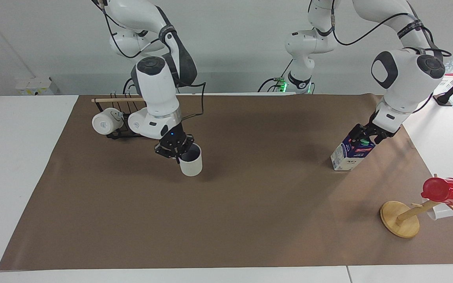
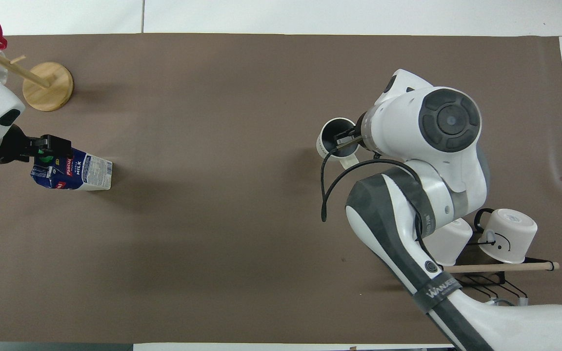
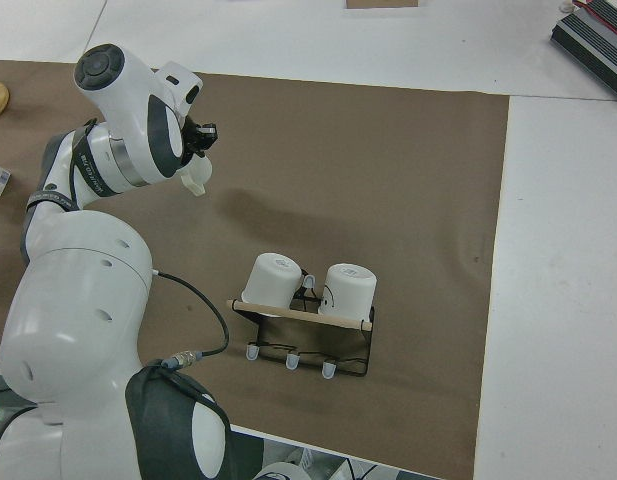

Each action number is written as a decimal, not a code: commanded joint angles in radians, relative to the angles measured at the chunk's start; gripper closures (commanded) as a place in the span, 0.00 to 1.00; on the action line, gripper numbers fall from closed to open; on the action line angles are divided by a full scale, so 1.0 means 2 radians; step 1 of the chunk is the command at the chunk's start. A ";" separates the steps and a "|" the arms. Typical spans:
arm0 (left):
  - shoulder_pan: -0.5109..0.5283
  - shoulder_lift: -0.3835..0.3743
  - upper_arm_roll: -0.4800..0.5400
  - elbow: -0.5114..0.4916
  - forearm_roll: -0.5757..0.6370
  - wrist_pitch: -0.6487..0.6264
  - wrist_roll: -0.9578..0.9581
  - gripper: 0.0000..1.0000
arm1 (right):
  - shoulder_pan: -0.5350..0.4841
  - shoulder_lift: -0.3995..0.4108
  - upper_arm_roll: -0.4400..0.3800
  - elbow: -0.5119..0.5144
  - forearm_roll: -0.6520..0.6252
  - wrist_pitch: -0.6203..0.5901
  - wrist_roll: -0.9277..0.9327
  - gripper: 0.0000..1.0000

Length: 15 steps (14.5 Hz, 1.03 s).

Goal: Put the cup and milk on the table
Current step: 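Move the mug toward table center while the left gripper grasps the carton, then release the mug with the right gripper while the left gripper lifts the carton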

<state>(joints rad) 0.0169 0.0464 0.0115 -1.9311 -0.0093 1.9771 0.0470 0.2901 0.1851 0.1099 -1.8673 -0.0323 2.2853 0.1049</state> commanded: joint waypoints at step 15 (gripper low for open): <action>-0.004 -0.038 -0.003 0.043 0.022 -0.037 -0.019 1.00 | 0.051 0.042 0.000 -0.037 -0.008 0.047 0.075 1.00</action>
<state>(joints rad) 0.0161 -0.0275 0.0050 -1.8686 0.0061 1.9368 0.0300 0.3985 0.2905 0.1069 -1.9071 -0.0324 2.3599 0.2317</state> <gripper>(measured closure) 0.599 0.956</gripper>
